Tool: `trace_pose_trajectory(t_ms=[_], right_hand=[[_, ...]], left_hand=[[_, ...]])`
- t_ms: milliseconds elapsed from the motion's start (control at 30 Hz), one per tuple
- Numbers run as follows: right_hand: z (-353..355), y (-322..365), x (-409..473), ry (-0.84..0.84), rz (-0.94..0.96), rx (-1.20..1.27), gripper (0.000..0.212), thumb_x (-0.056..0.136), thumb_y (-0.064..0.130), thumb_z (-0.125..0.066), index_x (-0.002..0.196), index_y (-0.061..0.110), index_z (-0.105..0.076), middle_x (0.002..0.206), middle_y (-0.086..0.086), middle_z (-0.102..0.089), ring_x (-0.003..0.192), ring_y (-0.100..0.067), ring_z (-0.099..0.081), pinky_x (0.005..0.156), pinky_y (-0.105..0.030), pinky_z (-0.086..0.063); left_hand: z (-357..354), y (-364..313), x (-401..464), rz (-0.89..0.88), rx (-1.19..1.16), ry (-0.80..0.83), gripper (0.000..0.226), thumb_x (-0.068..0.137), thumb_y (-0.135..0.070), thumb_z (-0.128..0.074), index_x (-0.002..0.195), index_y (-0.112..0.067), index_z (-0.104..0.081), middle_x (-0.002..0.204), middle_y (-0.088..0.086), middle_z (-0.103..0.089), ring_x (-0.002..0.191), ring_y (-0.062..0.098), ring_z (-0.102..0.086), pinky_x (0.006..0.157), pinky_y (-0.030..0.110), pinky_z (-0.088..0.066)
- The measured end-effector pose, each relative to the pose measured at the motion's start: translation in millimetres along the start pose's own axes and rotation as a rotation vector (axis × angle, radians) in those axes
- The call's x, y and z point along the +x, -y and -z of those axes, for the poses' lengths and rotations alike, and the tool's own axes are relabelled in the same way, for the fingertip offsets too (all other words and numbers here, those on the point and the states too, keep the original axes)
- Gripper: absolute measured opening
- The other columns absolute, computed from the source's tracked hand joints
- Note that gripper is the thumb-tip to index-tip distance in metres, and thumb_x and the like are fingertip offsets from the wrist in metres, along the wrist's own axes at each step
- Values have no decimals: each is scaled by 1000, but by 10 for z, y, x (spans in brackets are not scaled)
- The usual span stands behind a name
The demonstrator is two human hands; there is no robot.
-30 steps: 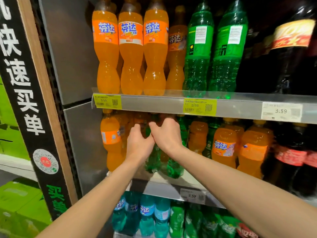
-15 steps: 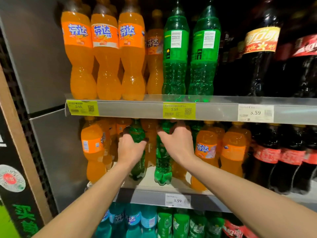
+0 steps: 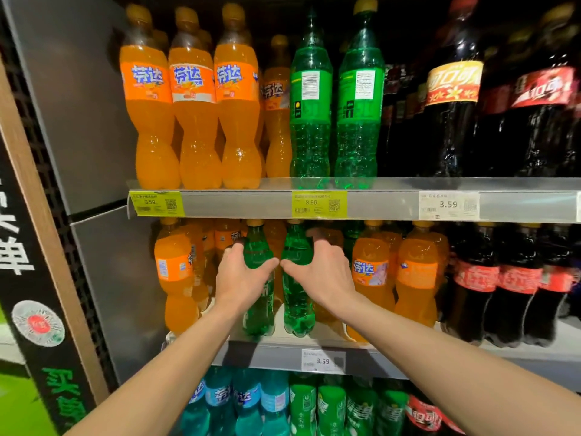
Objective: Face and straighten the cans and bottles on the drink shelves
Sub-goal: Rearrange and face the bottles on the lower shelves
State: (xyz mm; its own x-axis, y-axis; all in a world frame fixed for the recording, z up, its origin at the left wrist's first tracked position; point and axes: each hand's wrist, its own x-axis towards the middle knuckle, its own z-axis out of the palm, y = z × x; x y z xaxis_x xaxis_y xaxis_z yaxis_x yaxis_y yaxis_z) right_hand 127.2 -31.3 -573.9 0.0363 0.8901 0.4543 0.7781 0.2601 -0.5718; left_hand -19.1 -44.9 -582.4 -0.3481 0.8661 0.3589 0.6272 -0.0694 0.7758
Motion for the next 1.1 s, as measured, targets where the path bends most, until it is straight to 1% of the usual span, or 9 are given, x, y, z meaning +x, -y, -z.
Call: trace_pose_trajectory(t_ms=[233, 333, 467, 567, 667, 733, 867, 1000, 1100], right_hand=[[64, -61, -18, 59, 40, -29, 46, 91, 55, -66, 100, 12, -52, 95, -4, -55, 80, -22, -56, 63, -31, -43], [100, -111, -59, 48, 38, -6, 56, 94, 54, -61, 123, 6, -55, 112, -10, -56, 97, -26, -56, 75, -32, -43], [265, -166, -195, -17, 72, 79, 50, 101, 42, -55, 138, 9, -51, 125, -10, -51, 114, -27, -55, 84, -29, -40], [476, -248, -259, -178, 142, 41, 37, 100, 39, -55, 131, 17, -52, 123, -6, -45, 90, -22, -60, 74, -29, -47], [656, -333, -271, -308, 65, 4, 30, 97, 35, -60, 115, 17, -44, 122, -7, -39, 72, -19, -51, 67, -38, -52], [702, -382, -289, -285, -11, -2, 33, 97, 35, -62, 108, 18, -36, 120, -9, -40, 73, -22, -52, 69, -44, -54], [722, -514, -242, -144, -142, 34, 43, 97, 38, -63, 121, 9, -43, 123, -12, -47, 99, -31, -61, 79, -40, -53], [749, -620, -195, -103, -143, 46, 39, 96, 41, -64, 115, 9, -52, 120, -12, -52, 99, -27, -57, 85, -42, -53], [829, -667, -208, -61, -129, 59, 51, 87, 48, -70, 117, 11, -52, 120, -9, -47, 97, -27, -57, 77, -39, -52]], left_hand=[[-37, -17, 14, 10, -19, 75, 89, 86, -49, -73, 153, -7, -32, 154, 9, -41, 142, 27, -39, 114, 44, -38], [-83, -67, -7, 43, -21, 37, 84, 89, -44, -71, 151, -5, -32, 153, 12, -40, 140, 29, -39, 110, 42, -39], [-167, -290, -125, 72, 157, -105, 63, 91, -42, -68, 135, -5, -43, 144, 18, -39, 134, 35, -34, 106, 46, -37], [-125, -430, -231, 7, 145, -238, 60, 91, -39, -67, 135, -7, -41, 146, 16, -36, 135, 34, -30, 110, 47, -31], [-83, -552, -345, -58, 30, -298, 53, 91, -31, -68, 133, -10, -44, 138, 13, -42, 128, 28, -35, 104, 41, -34], [-119, -610, -402, -84, -34, -253, 43, 90, -29, -67, 125, -15, -48, 130, 9, -46, 120, 24, -39, 99, 38, -38], [-255, -694, -526, -114, -101, -115, 29, 89, -28, -67, 112, -22, -49, 116, 1, -48, 111, 19, -48, 98, 38, -46], [-335, -785, -614, -130, -105, -25, 28, 91, -24, -66, 113, -21, -49, 117, 0, -48, 106, 12, -49, 85, 27, -38], [-380, -819, -644, -158, -77, 53, 25, 90, -24, -65, 113, -20, -54, 117, 1, -52, 104, 12, -52, 84, 26, -38]])
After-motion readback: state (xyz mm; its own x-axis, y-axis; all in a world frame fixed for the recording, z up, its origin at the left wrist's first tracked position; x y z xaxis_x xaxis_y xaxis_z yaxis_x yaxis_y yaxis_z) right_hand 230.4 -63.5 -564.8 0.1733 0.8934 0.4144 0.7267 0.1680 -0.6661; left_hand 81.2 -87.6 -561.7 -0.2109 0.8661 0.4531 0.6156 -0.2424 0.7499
